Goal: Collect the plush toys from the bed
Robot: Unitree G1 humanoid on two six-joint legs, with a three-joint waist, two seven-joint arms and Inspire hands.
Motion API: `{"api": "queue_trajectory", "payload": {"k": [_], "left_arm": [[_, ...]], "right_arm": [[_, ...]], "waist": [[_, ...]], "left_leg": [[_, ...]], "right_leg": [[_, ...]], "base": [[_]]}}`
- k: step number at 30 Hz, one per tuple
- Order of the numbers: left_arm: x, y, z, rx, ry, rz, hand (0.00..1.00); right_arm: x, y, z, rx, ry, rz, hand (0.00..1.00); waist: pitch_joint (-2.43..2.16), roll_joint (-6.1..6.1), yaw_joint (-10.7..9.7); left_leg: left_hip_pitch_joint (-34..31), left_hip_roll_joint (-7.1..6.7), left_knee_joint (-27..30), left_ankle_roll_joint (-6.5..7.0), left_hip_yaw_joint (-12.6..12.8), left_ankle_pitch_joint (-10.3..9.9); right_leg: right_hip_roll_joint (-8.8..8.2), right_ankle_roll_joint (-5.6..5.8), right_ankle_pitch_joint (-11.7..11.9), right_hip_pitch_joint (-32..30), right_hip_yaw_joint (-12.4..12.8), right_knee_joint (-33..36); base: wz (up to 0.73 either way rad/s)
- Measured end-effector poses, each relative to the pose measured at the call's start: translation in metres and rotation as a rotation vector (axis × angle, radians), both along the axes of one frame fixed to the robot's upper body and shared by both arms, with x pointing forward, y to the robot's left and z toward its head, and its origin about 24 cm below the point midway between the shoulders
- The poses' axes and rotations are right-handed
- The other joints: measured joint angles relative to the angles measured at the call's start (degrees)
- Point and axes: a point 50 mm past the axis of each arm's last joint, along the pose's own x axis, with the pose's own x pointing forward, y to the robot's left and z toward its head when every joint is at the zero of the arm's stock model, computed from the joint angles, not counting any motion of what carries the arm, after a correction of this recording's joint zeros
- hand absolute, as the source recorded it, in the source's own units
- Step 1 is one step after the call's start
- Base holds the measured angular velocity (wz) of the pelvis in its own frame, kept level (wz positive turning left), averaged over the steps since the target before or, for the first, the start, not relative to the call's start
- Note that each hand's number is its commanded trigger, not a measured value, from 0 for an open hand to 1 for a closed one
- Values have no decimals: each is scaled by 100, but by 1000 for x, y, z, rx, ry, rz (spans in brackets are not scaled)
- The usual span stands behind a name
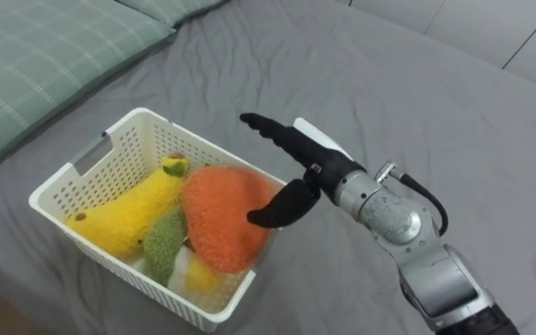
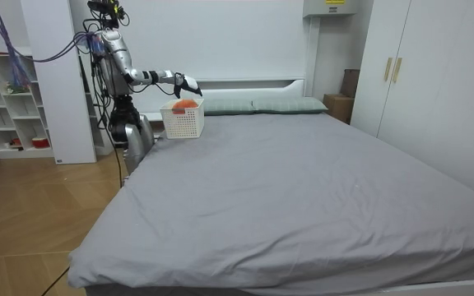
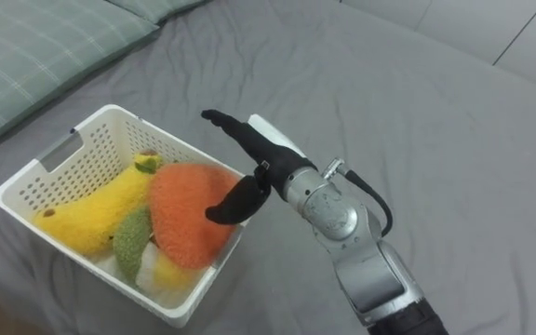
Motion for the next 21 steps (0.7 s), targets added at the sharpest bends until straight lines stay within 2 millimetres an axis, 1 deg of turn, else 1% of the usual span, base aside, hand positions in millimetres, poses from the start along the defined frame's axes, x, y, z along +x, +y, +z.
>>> {"api": "queue_trajectory", "payload": {"k": [8, 13, 14, 16, 17, 18, 19, 20, 21], "left_arm": [[4, 1, 0, 2, -6, -2, 0], [1, 1, 0, 2, 1, 2, 0], [1, 1, 0, 2, 0, 7, 0], [2, 0, 0, -2, -4, 16, 0], [1, -1, 0, -7, -6, 25, 0], [1, -2, -1, -11, -7, 27, 0], [0, -4, -1, -14, -10, 38, 0], [0, -4, -1, -14, -17, 46, 0], [-1, -5, -1, -9, -29, 48, 0]], "right_arm": [[1, -2, 0, 7, 0, -10, 0], [5, -10, 6, 43, -27, -56, 0], [6, -14, 10, 76, -40, -80, 0], [8, -20, 18, 131, -78, -122, 0], [8, -23, 23, 175, -110, -149, 0], [7, -26, 28, 207, -135, -169, 0], [4, -31, 31, 232, -155, -193, 0], [2, -35, 32, 250, -167, -209, 0], [-1, -41, 34, 280, -184, -236, 0]], "waist": [[7, 12, -18], [18, 55, -110], [14, 79, -154], [21, 148, -252], [20, 222, -332], [-2, 278, -388], [-27, 334, -490], [-39, 359, -521], [-77, 409, -630]], "left_leg": [[0, -4, 3, 0, 3, 0], [-7, -2, 3, 1, 6, 0], [-6, 2, 4, 1, 14, 0], [1, 13, 36, 3, 60, -2], [13, 15, 57, 5, 92, -4], [47, 17, 48, 8, 142, -5], [58, 25, 40, 9, 196, -5], [57, 30, 32, 10, 232, -5], [47, 32, 2, 17, 271, 1]], "right_leg": [[10, 0, 0, 2, 2, 1], [-10, 0, 0, -11, 9, 3], [-8, 0, 0, -11, 11, 3], [7, 1, 1, -7, 48, -1], [16, 2, 2, 1, 73, -2], [17, 4, 3, 2, 124, 0], [13, 6, 3, -10, 175, 5], [4, 6, 4, -25, 193, 7], [-1, 6, 4, -68, 229, 12]], "base": [[0], [0], [0], [-5], [-14], [-18], [-22], [-21], [-21]]}}
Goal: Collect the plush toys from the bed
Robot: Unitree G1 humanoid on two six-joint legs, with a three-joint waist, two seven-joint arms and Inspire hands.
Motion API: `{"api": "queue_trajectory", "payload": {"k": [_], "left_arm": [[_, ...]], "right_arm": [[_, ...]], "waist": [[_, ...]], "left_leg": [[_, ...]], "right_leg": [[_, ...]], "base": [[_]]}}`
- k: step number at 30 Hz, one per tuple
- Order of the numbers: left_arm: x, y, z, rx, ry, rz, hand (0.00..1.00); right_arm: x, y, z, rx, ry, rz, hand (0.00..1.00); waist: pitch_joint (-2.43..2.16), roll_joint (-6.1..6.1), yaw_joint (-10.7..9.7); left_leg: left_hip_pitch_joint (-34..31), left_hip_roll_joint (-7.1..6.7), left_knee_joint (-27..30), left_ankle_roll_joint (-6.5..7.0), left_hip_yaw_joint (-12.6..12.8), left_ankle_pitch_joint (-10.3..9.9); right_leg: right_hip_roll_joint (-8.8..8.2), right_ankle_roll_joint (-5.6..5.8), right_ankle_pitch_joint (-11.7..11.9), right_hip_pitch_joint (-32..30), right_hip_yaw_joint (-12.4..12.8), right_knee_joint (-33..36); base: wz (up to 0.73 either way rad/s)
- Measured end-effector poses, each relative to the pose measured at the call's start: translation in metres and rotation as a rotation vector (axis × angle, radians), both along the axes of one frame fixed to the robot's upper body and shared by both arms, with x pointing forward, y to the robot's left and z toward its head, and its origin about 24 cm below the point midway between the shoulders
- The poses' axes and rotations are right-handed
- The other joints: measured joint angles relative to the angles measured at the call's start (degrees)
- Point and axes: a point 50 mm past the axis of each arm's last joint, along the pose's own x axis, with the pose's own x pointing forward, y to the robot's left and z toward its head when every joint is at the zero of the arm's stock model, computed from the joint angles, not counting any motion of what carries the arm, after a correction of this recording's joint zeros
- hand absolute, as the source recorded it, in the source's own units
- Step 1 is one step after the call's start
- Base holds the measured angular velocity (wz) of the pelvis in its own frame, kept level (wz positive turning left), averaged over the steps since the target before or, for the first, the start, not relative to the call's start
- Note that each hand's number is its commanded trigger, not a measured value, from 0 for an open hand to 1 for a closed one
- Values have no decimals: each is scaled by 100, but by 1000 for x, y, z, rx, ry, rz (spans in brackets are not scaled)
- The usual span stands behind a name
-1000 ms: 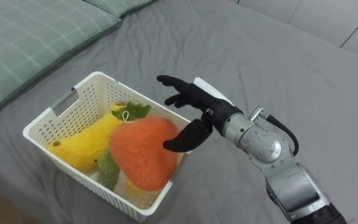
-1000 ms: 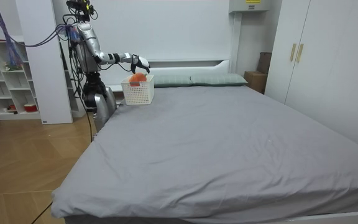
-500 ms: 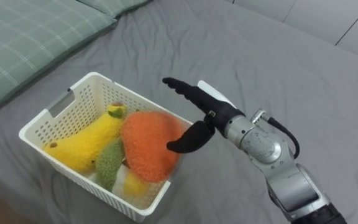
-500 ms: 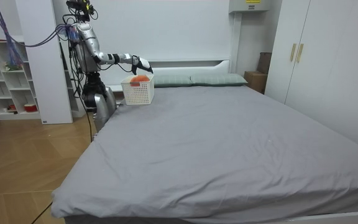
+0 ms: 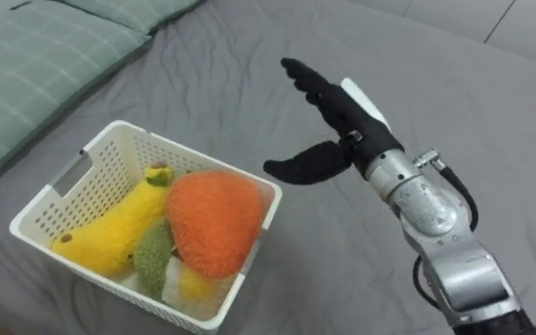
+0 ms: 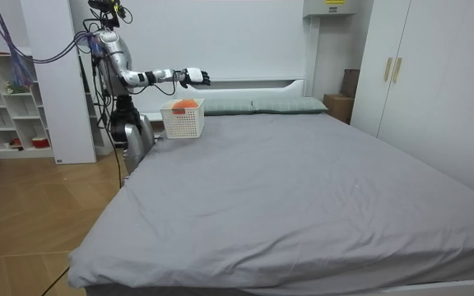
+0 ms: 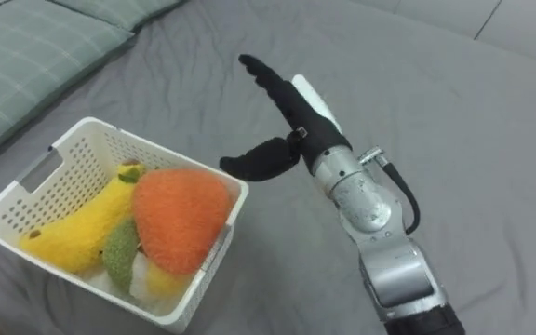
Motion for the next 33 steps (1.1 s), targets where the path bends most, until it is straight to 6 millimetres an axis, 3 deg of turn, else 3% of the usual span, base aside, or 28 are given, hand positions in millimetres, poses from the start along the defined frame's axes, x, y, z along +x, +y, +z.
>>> {"api": "queue_trajectory", "payload": {"k": [2, 9, 13, 20, 23, 25, 29, 31, 33], "left_arm": [[-2, 0, 0, 5, -4, 9, 0], [-11, 2, 0, 26, 1, 14, 0], [-12, 4, 1, 32, -1, 18, 0], [-25, 4, 1, 42, 36, 31, 0], [-27, 2, 0, 43, 52, 38, 0], [-30, 1, -1, 38, 62, 44, 0], [-34, 1, -1, 39, 76, 52, 0], [-35, 1, -1, 44, 79, 67, 0], [-35, 1, -1, 47, 80, 71, 0]], "right_arm": [[-2, -10, 1, 33, -13, -47, 0], [-11, -60, -2, 172, -13, -254, 0], [-20, -84, -11, 232, -9, -388, 0], [-54, -131, -63, 310, 164, -701, 0], [-76, -140, -87, 283, 254, -794, 0], [-86, -144, -97, 284, 288, -832, 0], [-110, -161, -129, 250, 407, -970, 0], [-129, -167, -154, 209, 513, -1040, 0], [-166, -170, -189, 156, 716, -1127, 0]], "waist": [[-32, 52, -210], [-32, 68, -939], [-19, 85, -1163], [13, 145, -1506], [-24, 211, -1585], [-8, 267, -1649], [-24, 273, -1710], [-41, 236, -1722], [-55, 197, -1711]], "left_leg": [[24, 10, -36, 2, 72, 2], [202, 62, -126, 3, 352, -17], [210, 101, -102, -3, 498, -48], [285, 136, -127, -11, 656, -72], [258, 155, -126, -19, 724, -80], [278, 170, -125, -23, 778, -82], [302, 188, -107, -38, 835, -91], [314, 190, -99, -41, 839, -91], [314, 195, -91, -47, 868, -95]], "right_leg": [[-3, 0, 0, -22, 91, 10], [76, -2, 18, 23, 359, 23], [102, -18, 39, -22, 492, 29], [160, -24, 53, -38, 700, 29], [174, -29, 56, -117, 746, 59], [192, -35, 59, -125, 814, 80], [194, -52, 48, -129, 898, 91], [191, -56, 38, -118, 901, 78], [198, -57, 26, -117, 929, 23]], "base": [[-22], [-19], [-20], [-12], [-13], [-14], [-7], [0], [0]]}}
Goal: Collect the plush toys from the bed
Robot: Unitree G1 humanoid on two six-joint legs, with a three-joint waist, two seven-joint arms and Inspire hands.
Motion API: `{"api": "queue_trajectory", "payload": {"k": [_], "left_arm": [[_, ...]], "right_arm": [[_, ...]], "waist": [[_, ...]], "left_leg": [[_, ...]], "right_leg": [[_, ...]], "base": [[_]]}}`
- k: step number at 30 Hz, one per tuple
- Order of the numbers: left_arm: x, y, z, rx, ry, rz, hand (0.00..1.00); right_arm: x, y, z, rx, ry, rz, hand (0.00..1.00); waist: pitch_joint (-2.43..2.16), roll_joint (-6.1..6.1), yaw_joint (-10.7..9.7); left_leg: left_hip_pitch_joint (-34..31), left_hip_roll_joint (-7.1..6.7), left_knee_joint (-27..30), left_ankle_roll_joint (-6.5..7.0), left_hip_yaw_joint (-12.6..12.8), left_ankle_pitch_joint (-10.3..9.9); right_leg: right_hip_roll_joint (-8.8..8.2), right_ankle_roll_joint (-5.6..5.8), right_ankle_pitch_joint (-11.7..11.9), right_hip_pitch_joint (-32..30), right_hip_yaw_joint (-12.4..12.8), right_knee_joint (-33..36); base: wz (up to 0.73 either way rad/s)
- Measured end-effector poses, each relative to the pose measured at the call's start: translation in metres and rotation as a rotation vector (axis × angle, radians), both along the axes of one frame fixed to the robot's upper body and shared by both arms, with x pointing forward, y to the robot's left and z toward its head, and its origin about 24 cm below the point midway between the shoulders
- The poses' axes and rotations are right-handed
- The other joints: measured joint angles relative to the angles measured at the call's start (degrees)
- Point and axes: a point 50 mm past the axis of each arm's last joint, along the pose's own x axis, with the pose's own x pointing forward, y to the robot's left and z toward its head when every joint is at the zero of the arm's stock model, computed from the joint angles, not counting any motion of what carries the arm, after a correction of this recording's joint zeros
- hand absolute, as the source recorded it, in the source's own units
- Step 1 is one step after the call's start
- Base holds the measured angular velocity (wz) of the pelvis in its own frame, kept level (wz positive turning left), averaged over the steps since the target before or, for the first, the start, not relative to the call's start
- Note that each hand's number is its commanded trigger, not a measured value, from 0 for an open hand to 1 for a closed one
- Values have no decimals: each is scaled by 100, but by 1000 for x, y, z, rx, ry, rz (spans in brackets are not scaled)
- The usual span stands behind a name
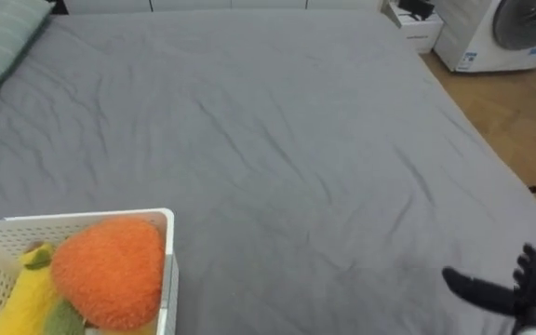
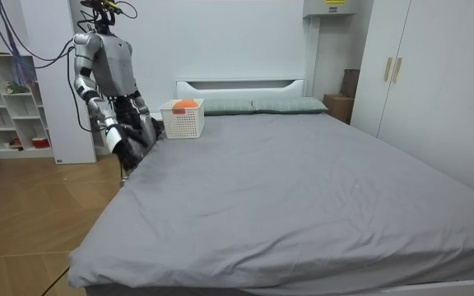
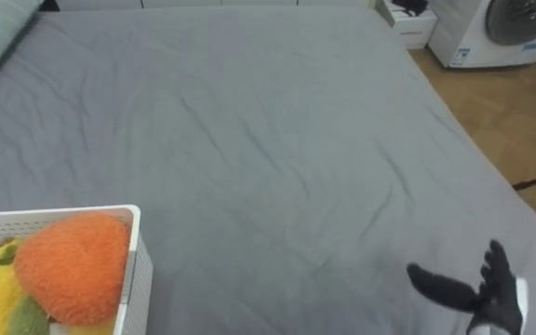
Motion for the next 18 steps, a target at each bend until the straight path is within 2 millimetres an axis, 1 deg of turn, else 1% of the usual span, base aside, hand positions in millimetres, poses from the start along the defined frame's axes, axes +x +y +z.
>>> {"api": "queue_trajectory", "payload": {"k": [1, 2, 3, 4, 6, 7, 9, 12, 14, 16, 18], "left_arm": [[0, 0, 0, 0, 0, -1, 0], [-1, 0, 0, 1, 3, -1, 0], [-2, 0, 0, 1, 5, 0, 0], [-2, 0, 0, 1, 7, 0, 0], [-3, -1, 0, 0, 9, 2, 0], [-3, -1, 0, -1, 9, 3, 0], [-4, -2, -1, -3, 17, 5, 0], [-5, -2, -1, -5, 21, 1, 0], [-5, -3, -1, -5, 24, -7, 0], [-4, -3, -1, -3, 24, -25, 0], [-4, -5, -2, -6, 31, -54, 0]], "right_arm": [[-8, 1, -6, 11, 39, -16, 0], [-27, 3, -18, 35, 114, -50, 0], [-44, 5, -28, 59, 183, -82, 0], [-53, 7, -32, 72, 215, -96, 0], [-81, 14, -45, 118, 326, -123, 0], [-86, 16, -47, 130, 344, -127, 0], [-106, 26, -55, 173, 430, -152, 0], [-121, 38, -62, 226, 515, -139, 0], [-124, 42, -64, 238, 547, -97, 0], [-123, 46, -65, 247, 567, -55, 0], [-113, 50, -67, 258, 575, 14, 0]], "waist": [[1, 1, -5], [11, -13, -28], [12, -13, -22], [11, -12, -8], [17, -6, 3], [21, -2, 2], [34, 22, 12], [41, 32, 44], [44, 51, 72], [44, 62, 135], [46, 91, 162]], "left_leg": [[-6, 0, 0, 0, 0, 0], [-13, 0, -3, 0, -17, 0], [-14, 0, -9, -1, -17, -1], [-14, 0, -11, -1, -17, -1], [-13, -2, -23, -2, -20, -1], [-13, -3, -25, -2, -20, -1], [10, -3, -33, -2, -28, -2], [58, -4, -45, -10, -28, -9], [60, -4, -43, -12, -28, -13], [67, -3, -43, -14, -16, -21], [70, -1, -41, -14, -11, -21]], "right_leg": [[1, 0, 0, -2, 5, 1], [2, 1, -1, -2, 13, 1], [3, 0, -2, -7, 17, 1], [4, 0, -2, -3, 20, 0], [7, 1, -2, -3, 22, 0], [7, 1, -2, -3, 26, -2], [13, 4, -5, 1, 13, -10], [36, 0, -20, 15, 9, 0], [38, -1, -22, 14, 17, -3], [41, -2, -21, 12, 7, -3], [32, -9, -16, 12, -32, -3]], "base": [[0], [0], [0], [0], [0], [0], [0], [0], [-4], [-2], [0]]}}
